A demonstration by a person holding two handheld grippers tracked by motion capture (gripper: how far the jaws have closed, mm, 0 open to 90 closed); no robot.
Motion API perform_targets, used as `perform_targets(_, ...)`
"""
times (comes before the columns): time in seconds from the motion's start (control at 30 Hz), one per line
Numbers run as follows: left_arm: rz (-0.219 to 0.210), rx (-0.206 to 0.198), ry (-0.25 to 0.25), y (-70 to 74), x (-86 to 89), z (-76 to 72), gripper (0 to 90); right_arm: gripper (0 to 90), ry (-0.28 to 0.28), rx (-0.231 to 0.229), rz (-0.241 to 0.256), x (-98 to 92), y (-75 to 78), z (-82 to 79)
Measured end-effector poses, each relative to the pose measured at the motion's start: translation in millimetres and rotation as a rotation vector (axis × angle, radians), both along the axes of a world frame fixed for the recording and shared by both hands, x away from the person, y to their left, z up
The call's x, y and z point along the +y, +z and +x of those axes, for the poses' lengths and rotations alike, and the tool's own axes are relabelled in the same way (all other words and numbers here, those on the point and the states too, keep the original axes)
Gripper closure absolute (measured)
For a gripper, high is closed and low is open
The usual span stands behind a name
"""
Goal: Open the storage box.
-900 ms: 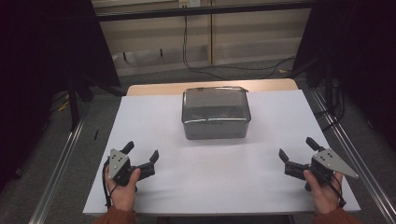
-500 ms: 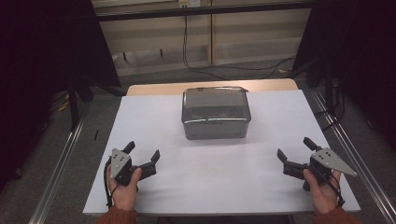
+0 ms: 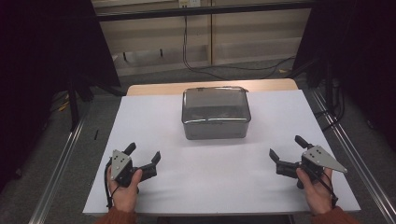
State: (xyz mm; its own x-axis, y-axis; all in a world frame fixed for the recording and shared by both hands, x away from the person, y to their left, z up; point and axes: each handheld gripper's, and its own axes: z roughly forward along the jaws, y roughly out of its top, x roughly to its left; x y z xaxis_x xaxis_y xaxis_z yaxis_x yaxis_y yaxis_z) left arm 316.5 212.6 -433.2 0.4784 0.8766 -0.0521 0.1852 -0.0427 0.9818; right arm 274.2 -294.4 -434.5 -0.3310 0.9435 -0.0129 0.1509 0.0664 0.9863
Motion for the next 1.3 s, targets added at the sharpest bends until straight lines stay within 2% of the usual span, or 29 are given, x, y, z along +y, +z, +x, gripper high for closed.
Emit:
perform_targets(0.17, 0.011, -0.005, 0.004, 0.4, -0.4, -0.3, 2.7, 0.0, 0.025, 0.007, -0.002, 8.6, 0.3, 5.0)
perform_targets(0.27, 0.002, -0.004, 0.000, 0.7, -0.9, -0.9, 2.7, 0.0, 0.043, 0.010, -0.028, 18.6, -0.2, 9.8)
perform_targets(0.33, 0.000, -0.004, -0.003, 1.3, -1.1, -1.2, 2.6, 0.0, 0.062, 0.016, -0.009, 22.7, 0.7, 11.7)
perform_targets(0.43, 0.000, -0.002, -0.007, 1.5, -1.3, -1.4, 2.7, 0.0, 0.075, 0.014, -0.016, 26.9, 2.2, 13.8)
perform_targets(0.53, -0.009, 0.001, -0.011, 1.5, -2.5, -2.5, 2.6, 0.0, 0.101, 0.039, -0.009, 35.3, 3.4, 18.3)
perform_targets(0.73, 0.003, 0.001, -0.015, 1.3, -2.4, -2.4, 2.7, 0.0, 0.130, 0.030, -0.026, 46.9, 7.1, 25.7)
perform_targets(0.93, 0.007, 0.005, -0.015, 0.0, -3.1, -1.0, 2.7, 0.0, 0.145, 0.021, -0.041, 55.6, 12.9, 34.5)
perform_targets(1.23, 0.010, 0.004, -0.009, -0.5, -2.5, 0.1, 2.6, 0.0, 0.163, 0.028, -0.033, 67.9, 20.2, 48.0)
perform_targets(1.27, 0.014, 0.004, -0.005, -0.5, -2.3, 0.1, 2.6, 0.0, 0.168, 0.033, -0.036, 69.5, 20.8, 49.7)
perform_targets(1.3, -0.003, 0.019, -0.005, -0.5, -1.3, 0.1, 2.6, 0.0, 0.169, 0.041, -0.057, 72.7, 22.6, 52.5)
